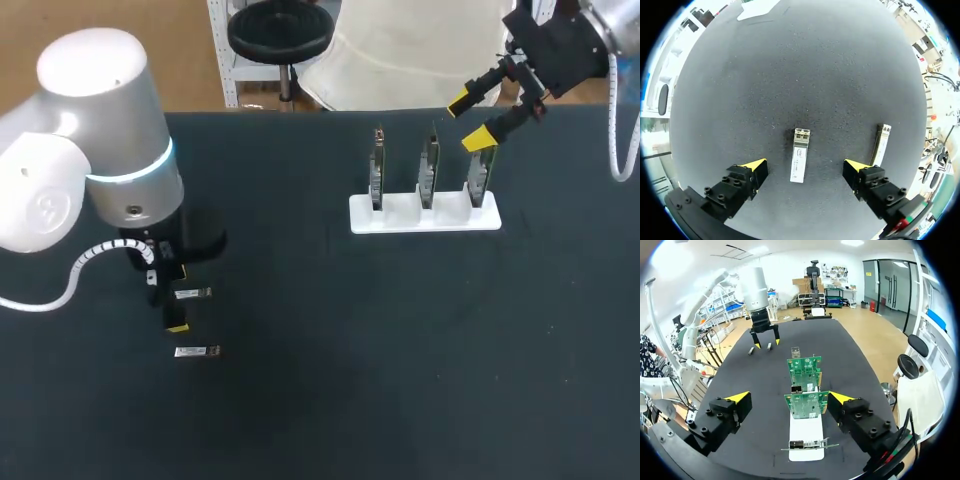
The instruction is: Pick up the optical module with the left hand, and insert it into the network port with the right hand.
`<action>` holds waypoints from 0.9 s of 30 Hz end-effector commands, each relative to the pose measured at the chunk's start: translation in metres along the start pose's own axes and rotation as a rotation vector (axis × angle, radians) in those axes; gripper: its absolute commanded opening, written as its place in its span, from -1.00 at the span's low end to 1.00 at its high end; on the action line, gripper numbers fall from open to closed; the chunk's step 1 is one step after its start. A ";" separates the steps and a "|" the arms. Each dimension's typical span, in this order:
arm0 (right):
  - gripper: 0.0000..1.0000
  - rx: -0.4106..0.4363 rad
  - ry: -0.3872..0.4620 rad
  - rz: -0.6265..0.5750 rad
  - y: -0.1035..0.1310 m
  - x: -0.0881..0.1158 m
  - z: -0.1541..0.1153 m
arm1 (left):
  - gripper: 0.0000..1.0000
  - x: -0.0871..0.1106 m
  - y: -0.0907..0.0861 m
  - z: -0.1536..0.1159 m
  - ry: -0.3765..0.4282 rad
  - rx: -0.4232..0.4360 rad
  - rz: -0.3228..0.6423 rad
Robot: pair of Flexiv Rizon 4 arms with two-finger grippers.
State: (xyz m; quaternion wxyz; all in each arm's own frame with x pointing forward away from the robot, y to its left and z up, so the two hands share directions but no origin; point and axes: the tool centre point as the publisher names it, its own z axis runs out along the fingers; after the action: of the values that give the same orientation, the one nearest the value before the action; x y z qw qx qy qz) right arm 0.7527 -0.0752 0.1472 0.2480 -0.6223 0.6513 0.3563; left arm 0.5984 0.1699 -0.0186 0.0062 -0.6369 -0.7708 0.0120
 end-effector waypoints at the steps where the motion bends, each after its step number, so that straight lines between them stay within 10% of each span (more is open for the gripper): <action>1: 1.00 -0.001 -0.002 -0.002 -0.001 0.000 0.000 | 1.00 -0.001 0.002 0.004 0.004 -0.001 0.000; 7: 1.00 -0.001 -0.002 -0.002 -0.001 0.000 0.000 | 1.00 0.000 0.002 0.008 0.013 0.001 0.007; 10: 1.00 -0.001 -0.002 -0.002 -0.001 0.000 0.000 | 0.32 0.000 0.003 0.009 0.012 0.002 0.004; 11: 1.00 -0.001 -0.002 -0.002 -0.001 0.000 0.000 | -0.43 -0.001 0.003 0.010 0.010 0.002 0.004; 13: 1.00 -0.001 -0.002 -0.002 -0.001 0.000 0.000 | -1.00 -0.001 0.003 0.011 0.009 0.001 0.002; 27: 1.00 -0.001 -0.002 -0.002 -0.001 0.000 0.000 | -1.00 -0.004 0.004 0.011 -0.001 0.001 0.003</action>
State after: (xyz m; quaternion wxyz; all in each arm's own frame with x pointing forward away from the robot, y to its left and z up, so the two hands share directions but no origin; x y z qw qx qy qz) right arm 0.7527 -0.0752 0.1472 0.2480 -0.6223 0.6513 0.3563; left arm 0.6012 0.1676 -0.0210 0.0048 -0.6374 -0.7705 0.0116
